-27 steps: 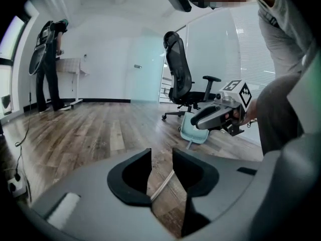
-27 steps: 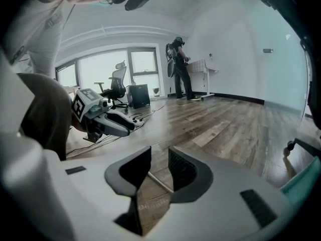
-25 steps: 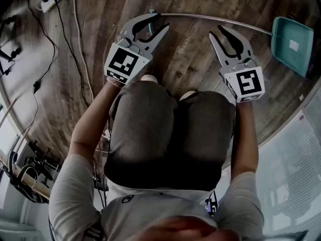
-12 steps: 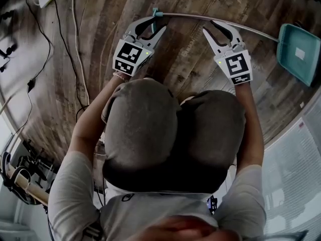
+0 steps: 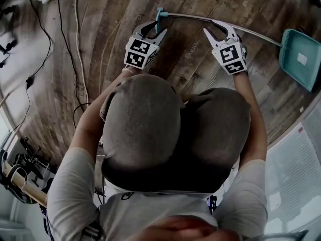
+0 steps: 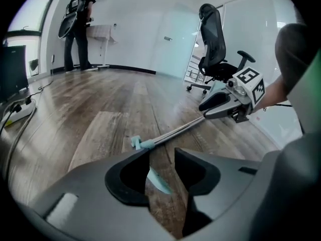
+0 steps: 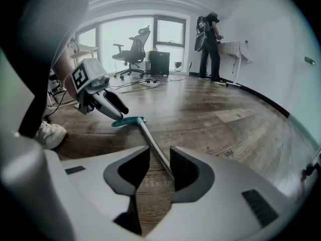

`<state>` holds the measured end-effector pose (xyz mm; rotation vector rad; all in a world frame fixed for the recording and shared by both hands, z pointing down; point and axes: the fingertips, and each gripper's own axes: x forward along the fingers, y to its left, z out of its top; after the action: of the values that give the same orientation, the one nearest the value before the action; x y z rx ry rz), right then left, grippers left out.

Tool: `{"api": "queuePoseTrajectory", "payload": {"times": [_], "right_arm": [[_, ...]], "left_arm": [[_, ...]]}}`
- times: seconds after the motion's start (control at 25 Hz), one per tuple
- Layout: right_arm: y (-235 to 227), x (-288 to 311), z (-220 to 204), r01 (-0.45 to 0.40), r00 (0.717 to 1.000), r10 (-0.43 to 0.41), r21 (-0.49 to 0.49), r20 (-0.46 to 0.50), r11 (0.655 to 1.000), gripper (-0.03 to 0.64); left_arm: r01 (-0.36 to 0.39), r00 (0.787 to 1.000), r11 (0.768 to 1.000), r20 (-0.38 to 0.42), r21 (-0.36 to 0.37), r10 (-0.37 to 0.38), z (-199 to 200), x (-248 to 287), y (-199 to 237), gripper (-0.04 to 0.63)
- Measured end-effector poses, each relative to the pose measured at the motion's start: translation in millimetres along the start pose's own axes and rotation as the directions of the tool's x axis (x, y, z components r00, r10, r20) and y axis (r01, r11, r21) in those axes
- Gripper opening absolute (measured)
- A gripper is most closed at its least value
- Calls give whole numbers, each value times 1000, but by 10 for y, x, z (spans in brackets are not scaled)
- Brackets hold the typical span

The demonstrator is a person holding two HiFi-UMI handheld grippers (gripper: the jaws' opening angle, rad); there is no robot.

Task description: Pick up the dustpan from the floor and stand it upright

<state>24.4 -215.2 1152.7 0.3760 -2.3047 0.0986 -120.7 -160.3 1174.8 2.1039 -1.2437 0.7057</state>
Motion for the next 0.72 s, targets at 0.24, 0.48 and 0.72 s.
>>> {"api": "queuePoseTrajectory", "payload": {"times": [0.24,0.48,0.72], "right_arm": [[-116,237,-229,-1,997,-2,-46,-79,999,100],[-119,330,-403,-26,987,10,-99,-160,995,111],[-169,406,-498,-19,983,-11,-161,-184,987,120]], "left_arm": [[-65,998,998,-25,-25,64,-167,73,89,141],[-73,996,995,-57,-63,69,-280,100,124,141],[-84,994,992,-85,-93,76,-346,120,136,141]]}}
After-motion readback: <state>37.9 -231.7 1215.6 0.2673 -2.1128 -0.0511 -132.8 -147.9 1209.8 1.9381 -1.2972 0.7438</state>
